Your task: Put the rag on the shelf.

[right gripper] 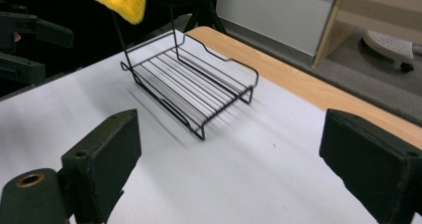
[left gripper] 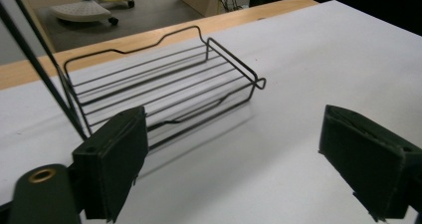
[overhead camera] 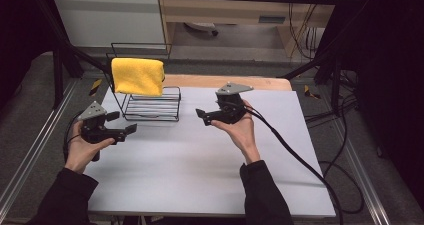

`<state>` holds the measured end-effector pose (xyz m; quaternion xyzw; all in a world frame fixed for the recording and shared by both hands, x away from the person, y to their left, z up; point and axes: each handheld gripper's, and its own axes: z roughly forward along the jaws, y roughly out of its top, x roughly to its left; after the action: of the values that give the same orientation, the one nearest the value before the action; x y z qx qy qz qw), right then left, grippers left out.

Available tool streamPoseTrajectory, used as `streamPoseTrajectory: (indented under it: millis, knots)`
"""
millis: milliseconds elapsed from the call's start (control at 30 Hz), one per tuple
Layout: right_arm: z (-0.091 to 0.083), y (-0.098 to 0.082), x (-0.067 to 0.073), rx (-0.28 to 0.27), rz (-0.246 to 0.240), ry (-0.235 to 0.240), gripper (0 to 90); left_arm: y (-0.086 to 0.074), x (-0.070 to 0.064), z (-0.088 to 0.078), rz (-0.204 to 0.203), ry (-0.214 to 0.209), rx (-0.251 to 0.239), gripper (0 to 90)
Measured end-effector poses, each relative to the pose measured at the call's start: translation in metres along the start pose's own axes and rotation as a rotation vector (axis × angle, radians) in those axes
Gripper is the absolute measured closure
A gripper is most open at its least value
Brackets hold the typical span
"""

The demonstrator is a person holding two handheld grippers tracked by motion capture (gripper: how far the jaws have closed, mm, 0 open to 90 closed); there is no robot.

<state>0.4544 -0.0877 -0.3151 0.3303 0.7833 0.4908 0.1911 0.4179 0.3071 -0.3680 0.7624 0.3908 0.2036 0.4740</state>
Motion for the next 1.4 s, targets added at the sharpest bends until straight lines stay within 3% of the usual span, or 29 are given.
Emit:
streamPoseTrajectory:
  millis: [267, 667, 1000, 1400]
  knots:
    - [-0.030, -0.039, -0.024, 0.001, 0.058, -0.020, 4.8, -0.016, -0.017, 0.008, 0.009, -0.017, 0.035, 8.8]
    - [-0.064, -0.106, -0.051, 0.065, 0.129, -0.033, 1.6, -0.048, -0.033, 0.022, 0.047, -0.054, 0.078, 10.5]
    - [-0.088, -0.162, -0.068, 0.096, 0.183, -0.043, 0.7, -0.060, -0.037, 0.024, 0.080, -0.073, 0.114, 10.8]
    - [-0.112, -0.195, -0.075, 0.102, 0.201, -0.053, 0.6, -0.069, -0.034, 0.022, 0.070, -0.067, 0.105, 10.4]
